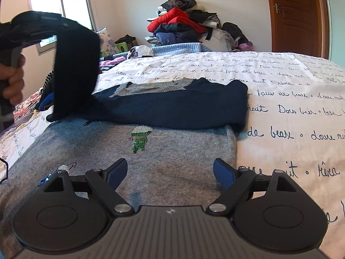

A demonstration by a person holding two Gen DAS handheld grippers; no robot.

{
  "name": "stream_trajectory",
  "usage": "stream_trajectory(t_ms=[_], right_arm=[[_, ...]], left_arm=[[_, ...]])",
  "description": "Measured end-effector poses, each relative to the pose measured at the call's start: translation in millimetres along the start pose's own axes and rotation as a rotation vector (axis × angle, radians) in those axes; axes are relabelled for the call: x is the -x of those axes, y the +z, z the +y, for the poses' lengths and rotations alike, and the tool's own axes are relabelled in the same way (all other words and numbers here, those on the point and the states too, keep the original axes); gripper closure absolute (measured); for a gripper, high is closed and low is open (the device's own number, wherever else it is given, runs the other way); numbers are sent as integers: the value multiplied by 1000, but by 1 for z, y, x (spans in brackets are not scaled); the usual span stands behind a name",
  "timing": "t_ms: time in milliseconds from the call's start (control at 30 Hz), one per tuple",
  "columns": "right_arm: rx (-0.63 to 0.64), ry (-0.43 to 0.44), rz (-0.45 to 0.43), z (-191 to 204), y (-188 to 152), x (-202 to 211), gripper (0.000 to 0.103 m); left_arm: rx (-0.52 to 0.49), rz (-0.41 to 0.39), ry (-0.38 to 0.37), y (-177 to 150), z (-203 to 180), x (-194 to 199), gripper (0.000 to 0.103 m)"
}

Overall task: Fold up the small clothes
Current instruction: 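Lift the navy sleeve across the sweater body with the left tool and release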

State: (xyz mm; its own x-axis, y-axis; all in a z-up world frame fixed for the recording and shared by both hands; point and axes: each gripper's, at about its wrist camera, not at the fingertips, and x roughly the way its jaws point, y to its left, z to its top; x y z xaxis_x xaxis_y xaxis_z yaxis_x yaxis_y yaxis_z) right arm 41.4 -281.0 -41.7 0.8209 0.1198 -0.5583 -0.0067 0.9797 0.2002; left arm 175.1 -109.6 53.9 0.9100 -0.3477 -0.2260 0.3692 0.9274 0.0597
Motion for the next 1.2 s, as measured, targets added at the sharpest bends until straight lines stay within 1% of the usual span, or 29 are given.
stream_trajectory(t_ms=[100, 167, 300, 533, 600, 667, 700, 767, 833, 900, 967, 1000, 1133, 1200], right_arm=[[1, -4, 8, -3, -3, 2, 16], [-1, -8, 12, -5, -6, 4, 16], [-9, -11, 20, -10, -10, 5, 16], [-28, -19, 32, -17, -16, 8, 16], [-31, -22, 37, -18, -17, 8, 16], [-34, -24, 39, -19, -17, 9, 16], [-36, -24, 39, -19, -17, 9, 16], [-37, -26, 39, -20, -18, 11, 16], [-38, -28, 36, -20, -18, 12, 16], [-38, -24, 27, -19, -16, 15, 16], [-32, -18, 18, -17, -14, 16, 16], [-28, -14, 15, -16, -13, 16, 16], [1, 6, 6, -6, -5, 14, 16], [22, 16, 23, -1, -3, 9, 16]], left_arm=[[-53, 60, -37, -26, -23, -15, 95], [-68, 104, -59, -43, -32, -22, 95], [-102, 159, -78, -66, -48, -32, 95], [-185, 231, -98, -84, -69, -44, 95], [-224, 260, -118, -86, -76, -47, 93], [-240, 268, -148, -89, -81, -48, 86], [-245, 266, -168, -90, -83, -47, 84], [-245, 277, -204, -92, -87, -43, 71], [-233, 290, -222, -93, -86, -42, 70], [-222, 300, -215, -94, -83, -40, 65], [-202, 308, -189, -93, -76, -37, 54], [-187, 311, -169, -92, -72, -35, 51], [-101, 314, -155, -86, -49, -24, 45], [-54, 319, -185, -83, -40, -19, 44]])
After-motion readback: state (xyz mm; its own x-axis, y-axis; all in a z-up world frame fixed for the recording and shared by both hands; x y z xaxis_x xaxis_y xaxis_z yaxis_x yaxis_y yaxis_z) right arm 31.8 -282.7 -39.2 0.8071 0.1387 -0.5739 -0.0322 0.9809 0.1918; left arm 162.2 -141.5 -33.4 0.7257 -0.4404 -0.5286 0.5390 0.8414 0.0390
